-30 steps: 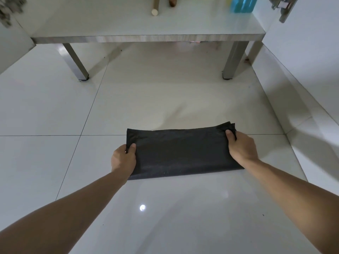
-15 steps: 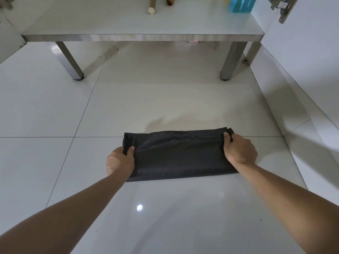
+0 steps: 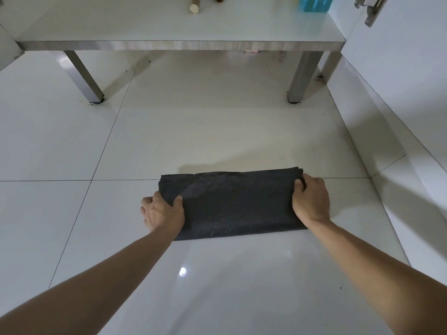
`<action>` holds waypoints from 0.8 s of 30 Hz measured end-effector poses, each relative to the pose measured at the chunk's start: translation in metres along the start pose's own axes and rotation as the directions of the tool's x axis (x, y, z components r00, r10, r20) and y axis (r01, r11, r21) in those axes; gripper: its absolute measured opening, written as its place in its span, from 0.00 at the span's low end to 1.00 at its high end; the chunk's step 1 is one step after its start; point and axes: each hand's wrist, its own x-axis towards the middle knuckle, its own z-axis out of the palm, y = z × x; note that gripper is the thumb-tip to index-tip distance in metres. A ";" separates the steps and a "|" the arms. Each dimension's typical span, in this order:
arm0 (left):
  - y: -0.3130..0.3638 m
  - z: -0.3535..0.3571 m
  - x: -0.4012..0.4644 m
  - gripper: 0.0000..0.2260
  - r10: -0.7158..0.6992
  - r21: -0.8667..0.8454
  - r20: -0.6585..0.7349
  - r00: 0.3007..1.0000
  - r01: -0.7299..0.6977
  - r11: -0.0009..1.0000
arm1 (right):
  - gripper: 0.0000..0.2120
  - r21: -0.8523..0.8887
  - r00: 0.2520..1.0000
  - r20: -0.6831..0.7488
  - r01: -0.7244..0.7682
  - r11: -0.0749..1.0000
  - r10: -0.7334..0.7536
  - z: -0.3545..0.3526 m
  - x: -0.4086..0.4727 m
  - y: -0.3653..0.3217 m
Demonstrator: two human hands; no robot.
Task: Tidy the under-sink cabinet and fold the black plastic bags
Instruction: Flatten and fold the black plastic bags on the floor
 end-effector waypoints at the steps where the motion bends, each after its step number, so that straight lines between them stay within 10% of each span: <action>1: 0.000 -0.001 0.002 0.21 -0.005 -0.011 0.010 1.000 0.005 1.000 | 0.11 0.004 1.000 0.014 0.028 1.000 -0.028 0.000 0.000 0.001; 7: 0.001 -0.003 -0.004 0.30 0.214 0.169 -0.089 0.973 -0.197 0.966 | 0.18 -0.283 0.960 -0.116 0.213 0.935 -0.254 -0.007 -0.008 0.001; 12: 0.007 0.010 -0.005 0.31 0.716 0.383 0.126 0.687 -0.700 0.604 | 0.20 -0.292 0.704 0.022 0.684 0.669 -0.710 0.013 -0.031 -0.023; 24: 0.021 0.014 0.057 0.18 0.814 0.337 0.104 0.571 -0.791 0.512 | 0.11 -0.395 0.822 0.273 0.569 0.721 -0.499 0.006 0.046 -0.018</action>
